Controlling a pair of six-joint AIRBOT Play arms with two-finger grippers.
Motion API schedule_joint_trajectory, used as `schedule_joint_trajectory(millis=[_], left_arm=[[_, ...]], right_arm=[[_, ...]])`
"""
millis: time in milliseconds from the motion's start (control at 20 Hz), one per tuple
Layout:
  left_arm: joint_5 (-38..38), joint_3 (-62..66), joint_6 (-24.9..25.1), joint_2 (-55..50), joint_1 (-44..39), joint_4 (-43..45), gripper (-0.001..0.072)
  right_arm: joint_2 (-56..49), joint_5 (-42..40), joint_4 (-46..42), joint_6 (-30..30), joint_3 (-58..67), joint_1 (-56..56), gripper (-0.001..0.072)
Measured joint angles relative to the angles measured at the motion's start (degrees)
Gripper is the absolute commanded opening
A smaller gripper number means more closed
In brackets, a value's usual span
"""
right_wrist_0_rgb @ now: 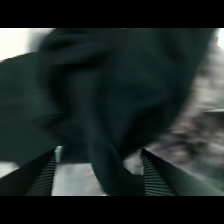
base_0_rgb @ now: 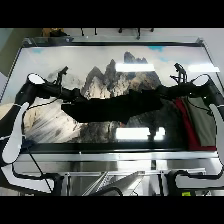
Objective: Fold the shirts.
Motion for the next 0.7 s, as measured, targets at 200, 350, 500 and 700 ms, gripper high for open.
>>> schedule_joint_trajectory(millis=[200, 350, 500, 700], left_arm=[[-1.46, -0.39, 0.02, -4.61, -0.13, 0.7, 0.0011], [-1.86, -0.48, 0.04, -5.73, -0.11, 0.81, 0.0011], [-2.08, -0.48, 0.09, -6.14, -0.11, 1.03, 0.0011], [-2.05, -0.5, 0.2, -6.32, -0.11, 1.16, 0.0011]], right_arm=[[0.72, -0.59, -0.92, 1.4, -0.92, -2.56, 0.0606], [3.02, 2.86, 0.22, 1.18, -1.16, -0.68, 0.0605], [4.31, 4.7, 0.87, 0.94, -1.27, 5.73, 0.0603], [1.16, -0.39, 1.11, 0.76, -1.38, 15.08, 0.0603]])
